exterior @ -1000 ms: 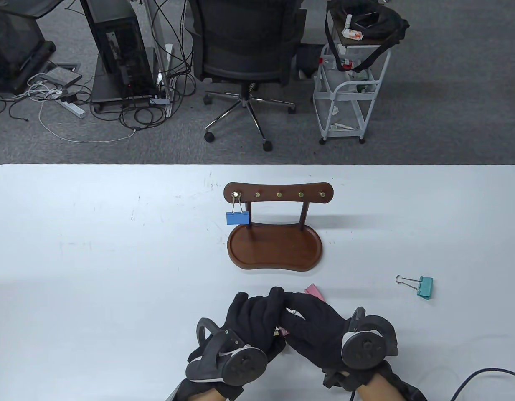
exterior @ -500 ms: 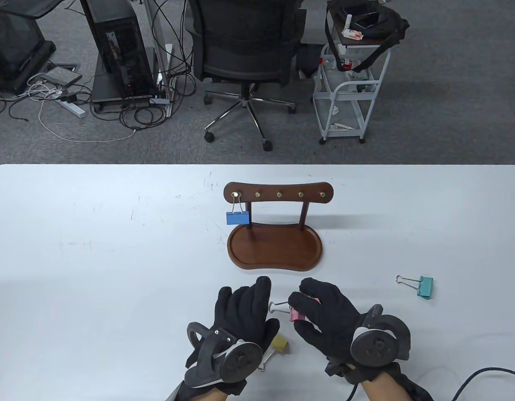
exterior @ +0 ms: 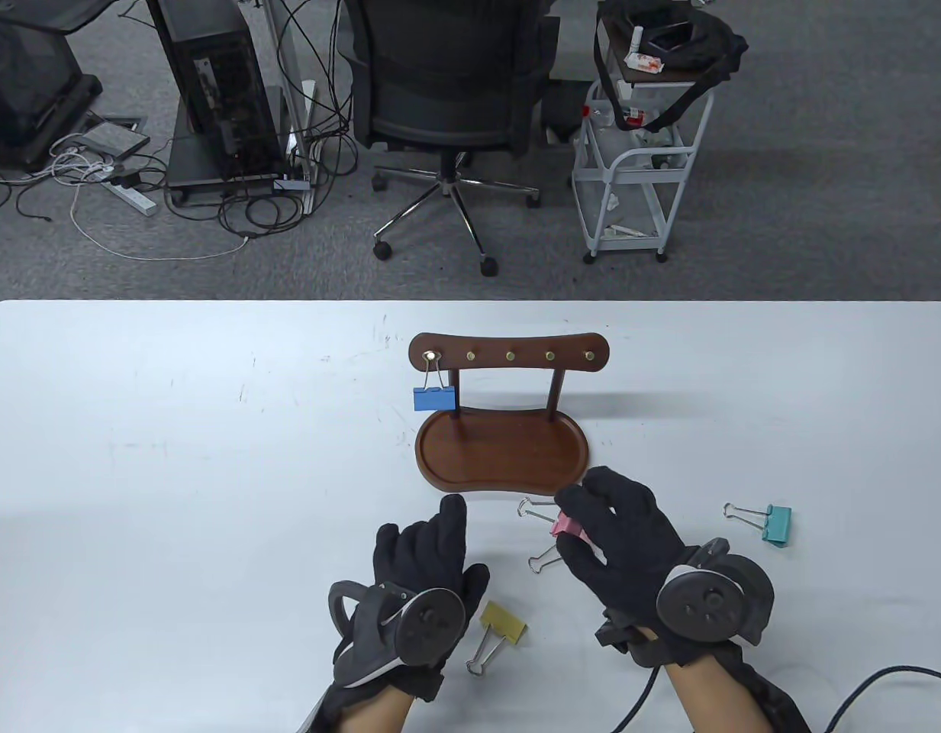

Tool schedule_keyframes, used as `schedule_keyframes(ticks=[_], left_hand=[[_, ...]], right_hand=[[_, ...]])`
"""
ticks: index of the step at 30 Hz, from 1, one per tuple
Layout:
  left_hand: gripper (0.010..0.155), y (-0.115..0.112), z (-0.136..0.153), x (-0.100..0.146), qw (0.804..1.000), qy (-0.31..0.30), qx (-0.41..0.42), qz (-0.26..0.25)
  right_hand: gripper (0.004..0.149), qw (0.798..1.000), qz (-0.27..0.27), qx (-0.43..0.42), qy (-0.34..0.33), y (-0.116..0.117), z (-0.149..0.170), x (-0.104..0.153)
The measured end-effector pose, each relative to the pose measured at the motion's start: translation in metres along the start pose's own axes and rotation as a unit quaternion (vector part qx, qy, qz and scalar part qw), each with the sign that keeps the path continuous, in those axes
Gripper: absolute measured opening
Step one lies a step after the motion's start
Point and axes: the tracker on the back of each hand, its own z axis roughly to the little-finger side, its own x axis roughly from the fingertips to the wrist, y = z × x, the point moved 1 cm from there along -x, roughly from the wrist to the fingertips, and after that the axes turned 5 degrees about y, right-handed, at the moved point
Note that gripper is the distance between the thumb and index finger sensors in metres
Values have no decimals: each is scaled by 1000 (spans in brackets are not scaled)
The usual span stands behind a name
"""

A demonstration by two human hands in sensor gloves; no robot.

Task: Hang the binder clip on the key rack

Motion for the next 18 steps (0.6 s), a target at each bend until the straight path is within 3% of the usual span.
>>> schedule_keyframes(ticks=[8, 18], left_hand=[[84, -8, 15, -4, 999, 28, 10, 24], [83, -16, 24, -7, 998, 48, 20, 44]], right_hand=[[63, 998, 58, 13, 23, -6, -10, -23], [65, 994, 96, 32, 42, 6, -30, -62]])
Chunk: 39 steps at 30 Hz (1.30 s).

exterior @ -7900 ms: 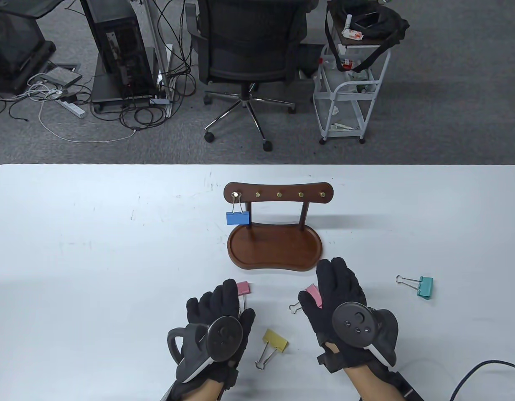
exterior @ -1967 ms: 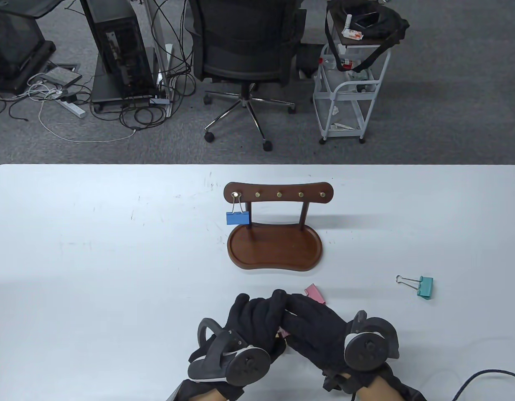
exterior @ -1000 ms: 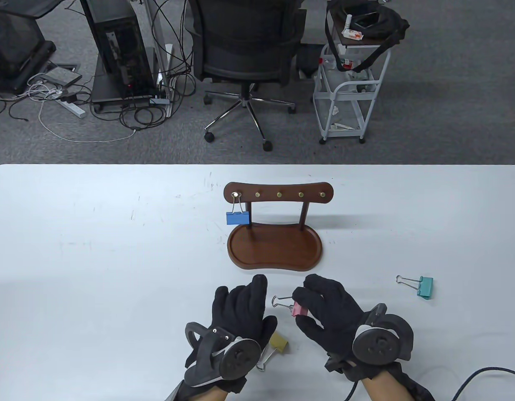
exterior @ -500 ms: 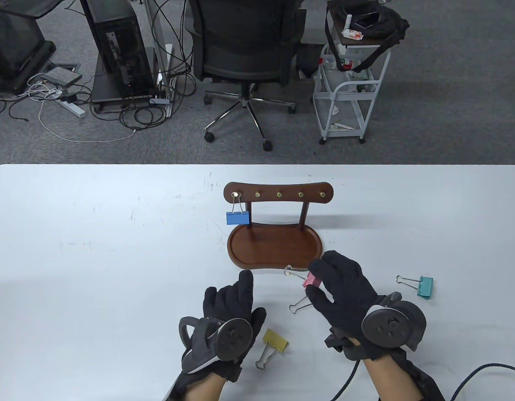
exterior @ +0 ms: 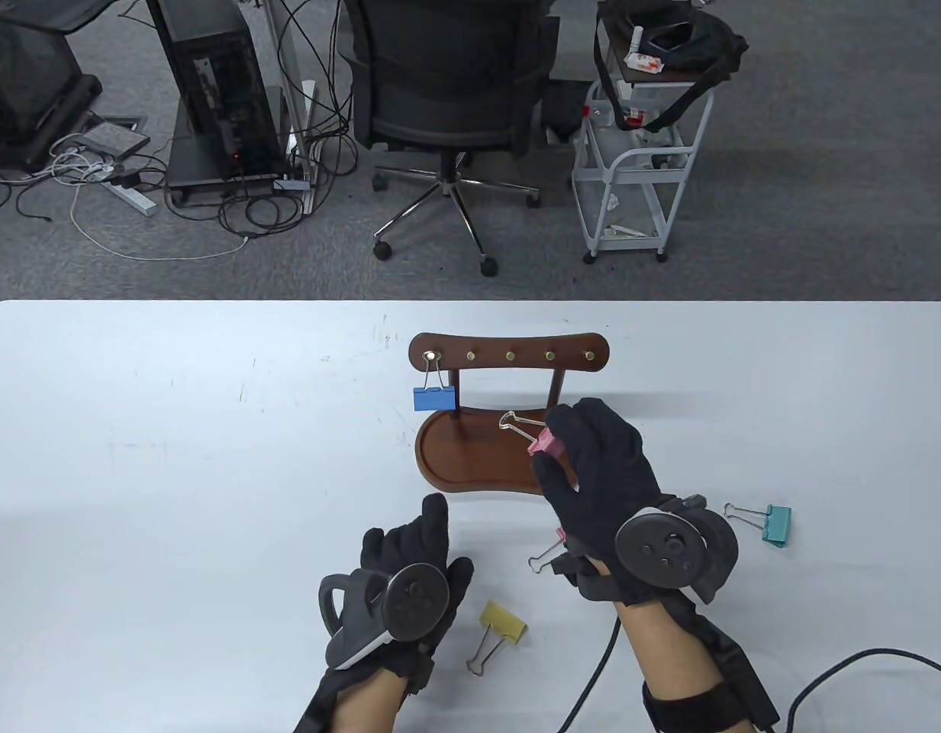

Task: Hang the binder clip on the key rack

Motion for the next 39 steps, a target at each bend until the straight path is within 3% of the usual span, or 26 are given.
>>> schedule_keyframes(ticks=[22, 39], left_hand=[[83, 0, 5, -2, 1000, 11, 19, 11], [82, -1, 7, -4, 999, 16, 32, 23]], right_hand=[[59, 998, -13, 33, 46, 56, -11, -54], [65, 995, -26, 76, 64, 80, -5, -60]])
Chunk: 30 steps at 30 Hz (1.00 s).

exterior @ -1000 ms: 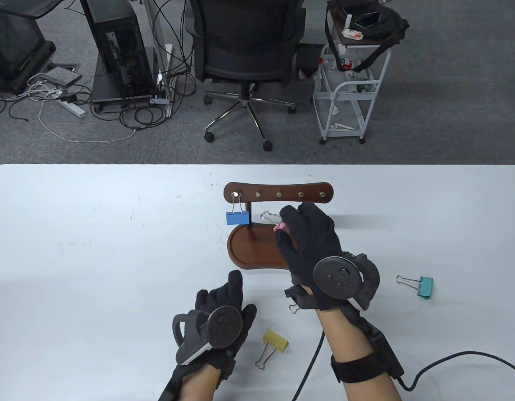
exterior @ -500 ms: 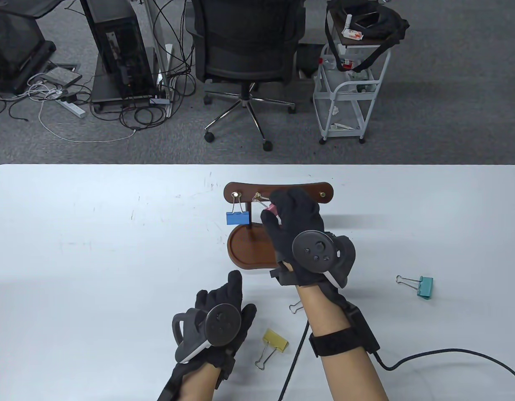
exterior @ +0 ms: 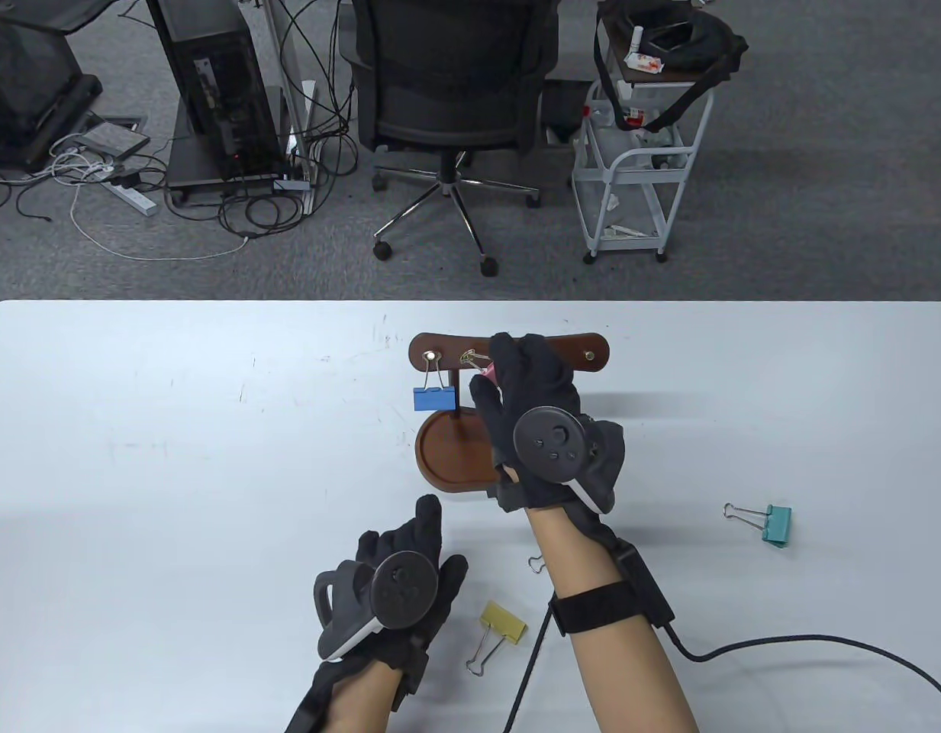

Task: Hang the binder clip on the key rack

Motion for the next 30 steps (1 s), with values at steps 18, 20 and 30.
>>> schedule_keyframes(ticks=[18, 20, 30], left_hand=[[82, -1, 3, -1, 1000, 5, 13, 10], [82, -2, 3, -2, 1000, 5, 14, 12], [82, -2, 5, -2, 1000, 9, 16, 17]], right_hand=[[72, 998, -16, 52, -5, 11, 6, 15], [72, 998, -20, 60, -2, 13, 7, 17], [72, 996, -41, 83, 9, 33, 14, 19]])
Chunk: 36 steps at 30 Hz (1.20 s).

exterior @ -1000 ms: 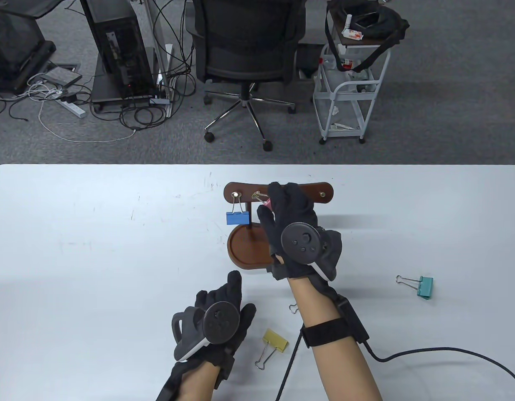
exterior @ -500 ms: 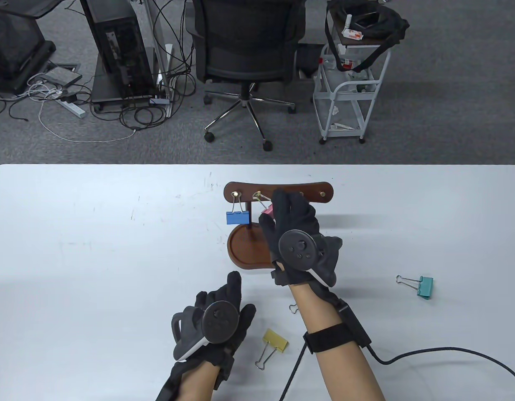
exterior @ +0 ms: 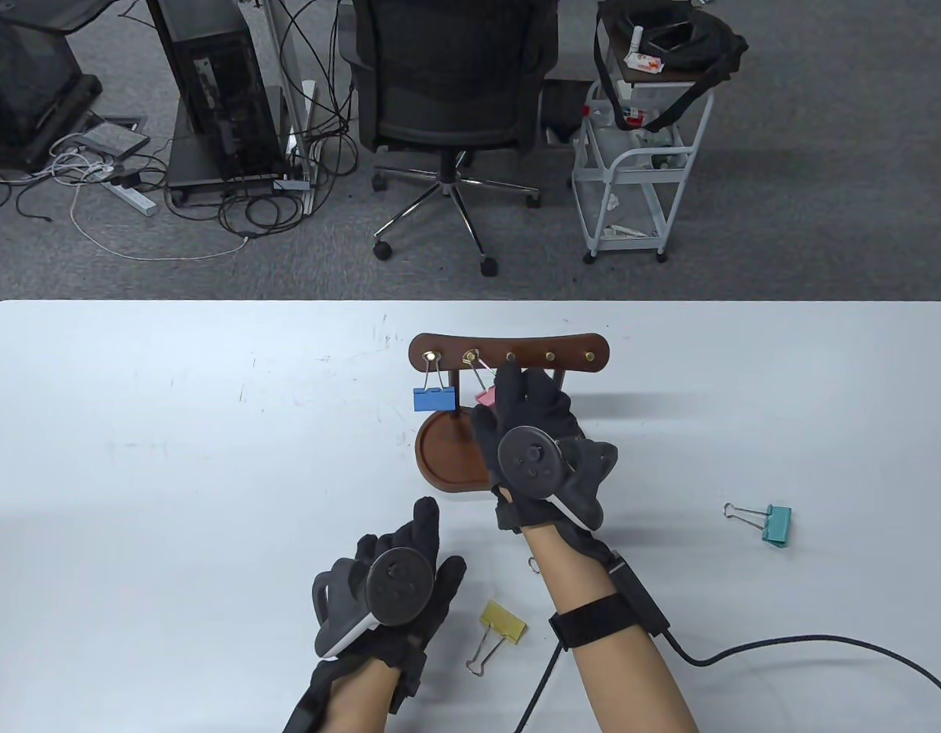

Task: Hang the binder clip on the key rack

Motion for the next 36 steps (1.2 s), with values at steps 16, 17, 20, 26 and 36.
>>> schedule_keyframes(ticks=[16, 17, 20, 26, 36], left_hand=[[82, 0, 2, -1, 1000, 13, -5, 2], [82, -1, 2, -1, 1000, 13, -6, 3], [82, 0, 2, -1, 1000, 15, -8, 3], [82, 0, 3, -1, 1000, 18, -8, 4], [82, -1, 4, -2, 1000, 20, -7, 6]], right_hand=[[78, 998, -48, 34, 38, 38, 4, -1], [78, 997, -51, 38, 40, 41, 5, -2], [79, 997, -56, 41, 41, 48, 4, -3], [82, 996, -57, 49, 45, 59, 2, -3], [84, 995, -57, 61, 53, 66, 5, -2]])
